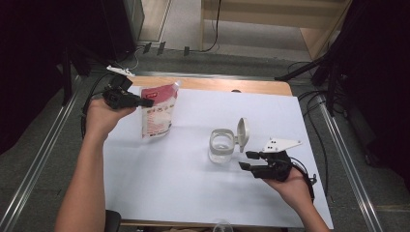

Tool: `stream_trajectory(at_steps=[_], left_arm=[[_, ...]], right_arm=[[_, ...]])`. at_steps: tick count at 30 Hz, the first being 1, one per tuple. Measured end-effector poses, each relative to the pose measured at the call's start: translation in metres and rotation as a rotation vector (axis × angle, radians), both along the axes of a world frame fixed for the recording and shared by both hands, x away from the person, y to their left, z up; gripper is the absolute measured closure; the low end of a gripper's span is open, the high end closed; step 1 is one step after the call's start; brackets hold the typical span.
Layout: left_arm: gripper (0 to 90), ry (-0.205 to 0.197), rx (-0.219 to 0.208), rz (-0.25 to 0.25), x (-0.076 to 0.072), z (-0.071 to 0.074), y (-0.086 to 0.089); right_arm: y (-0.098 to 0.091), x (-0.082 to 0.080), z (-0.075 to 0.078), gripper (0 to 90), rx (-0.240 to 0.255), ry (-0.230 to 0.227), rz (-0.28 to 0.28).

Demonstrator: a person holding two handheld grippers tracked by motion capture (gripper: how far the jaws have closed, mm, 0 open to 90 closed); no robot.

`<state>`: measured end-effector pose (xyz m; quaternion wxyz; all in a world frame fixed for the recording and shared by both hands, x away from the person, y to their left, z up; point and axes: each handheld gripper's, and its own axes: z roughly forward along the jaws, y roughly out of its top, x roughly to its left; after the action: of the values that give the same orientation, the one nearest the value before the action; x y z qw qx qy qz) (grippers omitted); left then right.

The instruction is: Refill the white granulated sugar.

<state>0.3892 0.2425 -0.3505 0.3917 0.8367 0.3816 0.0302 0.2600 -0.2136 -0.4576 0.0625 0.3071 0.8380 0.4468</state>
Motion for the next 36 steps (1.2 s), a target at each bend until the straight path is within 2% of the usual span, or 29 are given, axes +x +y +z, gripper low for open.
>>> stream_trajectory(at_steps=[6, 10, 15, 17, 18, 20, 22, 27, 32, 36], left_arm=[[90.0, -0.017, -0.003, -0.003, -0.011, 0.013, -0.005], [90.0, -0.010, -0.015, 0.009, -0.019, 0.020, -0.007], [90.0, -0.027, -0.023, -0.015, -0.029, 0.027, -0.011], [90.0, -0.038, -0.031, -0.025, -0.033, 0.030, -0.013], [90.0, -0.041, -0.038, -0.024, -0.034, 0.030, -0.013], [90.0, -0.035, -0.041, -0.027, -0.037, 0.032, -0.015], [90.0, -0.033, -0.038, -0.036, -0.040, 0.034, -0.018], [90.0, -0.025, -0.038, -0.058, -0.046, 0.036, -0.021], [90.0, -0.009, -0.060, -0.067, -0.050, 0.038, -0.023], [90.0, -0.021, -0.057, -0.077, -0.054, 0.042, -0.024]], right_arm=[[0.016, -0.009, 0.006, 51.3, 0.017, 0.001, 0.052], [0.027, -0.013, 0.008, 50.9, 0.028, 0.008, 0.076], [0.039, -0.017, 0.010, 50.9, 0.028, 0.006, 0.103], [0.043, -0.019, 0.011, 50.9, 0.020, -0.011, 0.106], [0.046, -0.020, 0.013, 50.9, 0.034, -0.002, 0.109], [0.051, -0.022, 0.017, 50.9, 0.052, -0.001, 0.114], [0.057, -0.023, 0.020, 51.0, 0.043, -0.005, 0.119], [0.070, -0.023, 0.021, 51.1, 0.018, -0.006, 0.125], [0.087, -0.017, 0.025, 52.0, 0.039, 0.008, 0.138], [0.103, -0.012, 0.027, 52.2, 0.057, 0.008, 0.144]])
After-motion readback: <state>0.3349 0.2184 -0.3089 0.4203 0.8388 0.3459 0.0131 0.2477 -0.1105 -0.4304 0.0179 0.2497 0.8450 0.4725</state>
